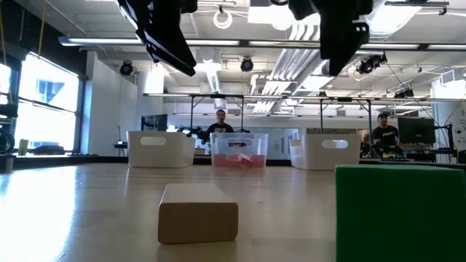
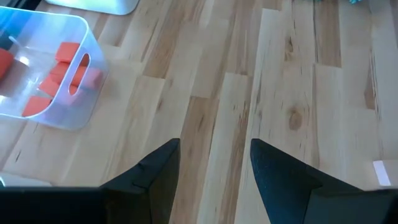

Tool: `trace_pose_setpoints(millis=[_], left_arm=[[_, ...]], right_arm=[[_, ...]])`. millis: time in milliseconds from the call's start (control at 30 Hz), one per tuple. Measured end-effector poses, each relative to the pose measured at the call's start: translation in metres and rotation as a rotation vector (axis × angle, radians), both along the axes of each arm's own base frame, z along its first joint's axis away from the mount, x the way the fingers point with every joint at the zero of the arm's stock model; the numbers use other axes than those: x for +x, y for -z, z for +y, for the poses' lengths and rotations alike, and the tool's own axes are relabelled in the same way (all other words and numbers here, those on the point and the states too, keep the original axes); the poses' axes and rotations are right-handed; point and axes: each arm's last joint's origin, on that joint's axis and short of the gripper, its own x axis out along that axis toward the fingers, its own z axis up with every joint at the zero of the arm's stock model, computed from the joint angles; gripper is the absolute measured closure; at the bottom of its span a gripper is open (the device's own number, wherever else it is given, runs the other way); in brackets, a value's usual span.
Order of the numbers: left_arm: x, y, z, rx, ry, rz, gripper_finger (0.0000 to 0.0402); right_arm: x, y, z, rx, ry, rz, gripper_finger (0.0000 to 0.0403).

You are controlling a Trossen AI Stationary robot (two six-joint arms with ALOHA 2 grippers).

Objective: Sort & place blocks by color
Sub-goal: Put the green block into the left white bin

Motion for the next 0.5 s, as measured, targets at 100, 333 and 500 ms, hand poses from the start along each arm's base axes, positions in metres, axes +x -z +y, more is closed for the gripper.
trace_pose_setpoints(millis=[100,333,500], left_arm=[[0.0,0.0,0.0,-0.017,-0.02,-0.006,0.022],[0.0,0.0,0.0,-0.072,-0.084,-0.023,0.022],[0.0,0.0,0.0,-0.106,-0.122,-0.035,0.022]], right_arm=[[0.001,-0.001,0.019,0.003,-0.117,-0.053,0.0146],[0.004,-0.009,0.063,-0.063,-0.536,-0.239,0.0146],[0.003,-0.014,0.088,-0.155,-0.833,-0.365,0.0146]])
